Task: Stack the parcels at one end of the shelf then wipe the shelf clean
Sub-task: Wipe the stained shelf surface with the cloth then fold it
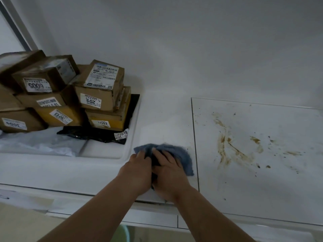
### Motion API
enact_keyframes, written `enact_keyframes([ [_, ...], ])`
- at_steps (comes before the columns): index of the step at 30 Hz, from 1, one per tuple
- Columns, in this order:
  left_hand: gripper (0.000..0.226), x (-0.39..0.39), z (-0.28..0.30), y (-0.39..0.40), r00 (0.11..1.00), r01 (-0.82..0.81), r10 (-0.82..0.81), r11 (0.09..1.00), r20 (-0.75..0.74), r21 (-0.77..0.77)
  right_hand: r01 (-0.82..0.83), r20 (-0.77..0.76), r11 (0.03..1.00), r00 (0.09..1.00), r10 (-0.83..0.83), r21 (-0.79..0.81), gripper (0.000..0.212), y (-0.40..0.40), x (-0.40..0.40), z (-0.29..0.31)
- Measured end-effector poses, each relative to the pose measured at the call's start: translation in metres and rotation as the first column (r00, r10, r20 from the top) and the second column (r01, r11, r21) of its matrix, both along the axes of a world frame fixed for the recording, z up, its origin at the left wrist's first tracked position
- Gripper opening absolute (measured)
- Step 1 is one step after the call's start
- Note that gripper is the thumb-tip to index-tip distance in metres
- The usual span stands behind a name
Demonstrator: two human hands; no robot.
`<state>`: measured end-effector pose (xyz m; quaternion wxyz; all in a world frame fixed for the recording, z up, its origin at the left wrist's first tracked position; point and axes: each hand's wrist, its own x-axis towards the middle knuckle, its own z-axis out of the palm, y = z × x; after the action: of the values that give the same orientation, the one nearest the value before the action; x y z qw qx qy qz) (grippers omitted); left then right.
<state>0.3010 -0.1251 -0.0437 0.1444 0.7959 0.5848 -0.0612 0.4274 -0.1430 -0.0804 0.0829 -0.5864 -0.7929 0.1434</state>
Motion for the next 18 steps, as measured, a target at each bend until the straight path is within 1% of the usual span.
enact_keyframes([
  [1,0.059,0.001,-0.004,0.003,1.0,0.005,-0.005,1.0,-0.001,0.005,-0.004,0.043,1.0,0.999,0.004,0.013,0.051,0.003,0.001,0.001],
  [2,0.069,0.003,-0.007,0.006,1.0,0.006,-0.006,1.0,0.0,-0.004,-0.007,0.088,1.0,0.996,0.006,0.016,0.055,0.007,0.003,0.003],
  [4,0.077,0.006,-0.014,0.015,1.0,0.002,-0.002,1.0,0.002,-0.023,-0.021,0.188,1.0,0.982,0.018,0.015,0.061,0.016,0.007,0.01],
  [5,0.079,0.007,-0.018,0.021,1.0,-0.003,0.003,0.999,-0.004,-0.035,-0.02,0.217,1.0,0.976,0.02,-0.002,0.061,0.02,0.009,0.012],
  [9,0.078,0.005,-0.032,0.049,0.995,0.077,-0.08,0.996,-0.051,-0.052,0.043,0.204,0.996,0.979,-0.026,-0.079,0.052,0.039,0.025,0.012],
  [13,0.076,0.011,-0.03,0.074,0.99,0.128,-0.132,0.988,-0.041,-0.091,0.124,0.181,0.978,0.979,-0.093,-0.168,0.059,0.052,0.041,0.008],
  [15,0.073,0.018,-0.021,0.082,0.987,0.148,-0.154,0.982,-0.036,-0.119,0.165,0.185,0.97,0.974,-0.132,-0.177,0.061,0.056,0.046,0.01],
  [18,0.067,0.025,-0.009,0.083,0.973,0.229,-0.231,0.969,-0.009,-0.095,0.195,0.171,0.967,0.971,-0.167,-0.165,0.06,0.055,0.05,0.014],
])
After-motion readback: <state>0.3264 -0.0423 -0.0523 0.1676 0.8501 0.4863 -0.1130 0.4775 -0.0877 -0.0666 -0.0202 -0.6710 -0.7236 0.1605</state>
